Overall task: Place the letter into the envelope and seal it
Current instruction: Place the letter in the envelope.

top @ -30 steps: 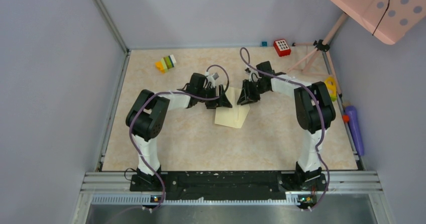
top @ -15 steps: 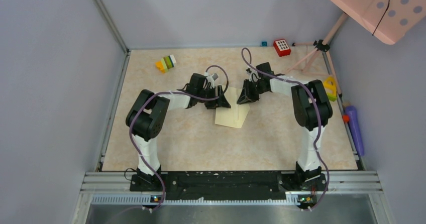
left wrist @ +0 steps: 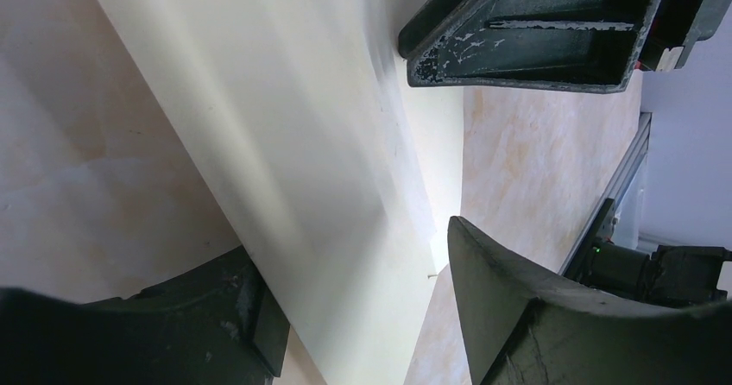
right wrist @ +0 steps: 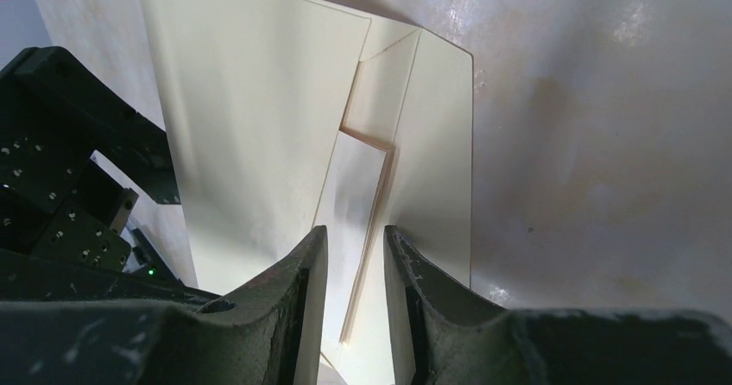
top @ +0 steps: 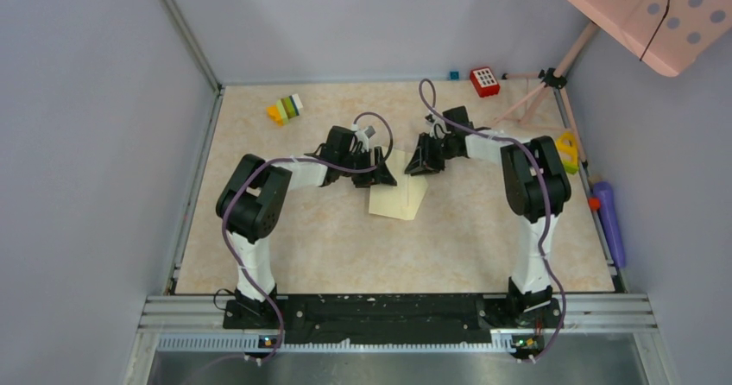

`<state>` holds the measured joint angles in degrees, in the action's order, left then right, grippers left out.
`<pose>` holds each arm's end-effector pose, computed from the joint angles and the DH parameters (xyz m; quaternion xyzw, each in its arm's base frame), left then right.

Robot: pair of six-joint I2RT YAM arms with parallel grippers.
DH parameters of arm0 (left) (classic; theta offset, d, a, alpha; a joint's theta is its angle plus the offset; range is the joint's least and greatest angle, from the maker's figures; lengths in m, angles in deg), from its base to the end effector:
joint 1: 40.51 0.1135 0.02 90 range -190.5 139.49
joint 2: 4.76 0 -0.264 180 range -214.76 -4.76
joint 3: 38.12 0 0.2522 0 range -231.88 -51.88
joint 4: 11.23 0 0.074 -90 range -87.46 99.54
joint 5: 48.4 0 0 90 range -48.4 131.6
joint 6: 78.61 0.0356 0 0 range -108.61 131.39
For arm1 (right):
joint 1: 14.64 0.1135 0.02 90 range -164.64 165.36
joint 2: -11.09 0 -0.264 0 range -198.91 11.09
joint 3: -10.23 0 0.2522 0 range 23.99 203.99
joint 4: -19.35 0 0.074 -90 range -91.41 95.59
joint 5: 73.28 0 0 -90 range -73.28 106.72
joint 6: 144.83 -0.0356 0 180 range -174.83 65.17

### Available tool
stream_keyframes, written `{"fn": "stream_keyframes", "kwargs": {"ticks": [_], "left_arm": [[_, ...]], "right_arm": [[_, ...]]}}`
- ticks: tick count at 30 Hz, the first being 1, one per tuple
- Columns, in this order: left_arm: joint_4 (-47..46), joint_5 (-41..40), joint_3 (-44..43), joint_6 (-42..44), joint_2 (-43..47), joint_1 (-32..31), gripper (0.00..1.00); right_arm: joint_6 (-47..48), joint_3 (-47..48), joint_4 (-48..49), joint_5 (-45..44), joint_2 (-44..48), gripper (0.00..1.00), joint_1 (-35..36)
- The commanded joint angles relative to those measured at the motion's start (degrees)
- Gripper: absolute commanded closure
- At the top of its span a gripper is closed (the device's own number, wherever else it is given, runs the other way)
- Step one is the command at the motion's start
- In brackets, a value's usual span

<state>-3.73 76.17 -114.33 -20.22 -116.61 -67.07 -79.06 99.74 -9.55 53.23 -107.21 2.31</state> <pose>0.3475 -0.1963 0.1409 0.0794 0.8805 -0.4228 0.1993 0.3966 0.1430 0.1378 -0.0291 0.9159 0.3746 0.1415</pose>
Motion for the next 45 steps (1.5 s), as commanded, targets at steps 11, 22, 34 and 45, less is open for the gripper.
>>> {"fn": "stream_keyframes", "kwargs": {"ticks": [11, 22, 34, 45], "left_arm": [[8.2, -6.4, 0.5, 1.5, -0.7, -0.6, 0.32], [14.7, -9.4, -2.5, 9.4, 3.3, 5.3, 0.15], [16.6, -12.2, -3.4, 8.7, 0.0, 3.6, 0.16], [15.2, -13.3, -2.5, 5.9, -0.5, 0.9, 0.17]], "right_arm": [[-2.7, 0.7, 3.4, 3.4, -2.6, 0.69, 0.6], [-0.7, 0.3, 1.8, 0.5, -1.8, 0.69, -0.2], [-0.1, 1.3, 1.1, 0.5, -1.8, 0.68, 0.3], [-2.4, 1.9, 0.5, -2.0, -1.9, 0.65, 2.2]]}}
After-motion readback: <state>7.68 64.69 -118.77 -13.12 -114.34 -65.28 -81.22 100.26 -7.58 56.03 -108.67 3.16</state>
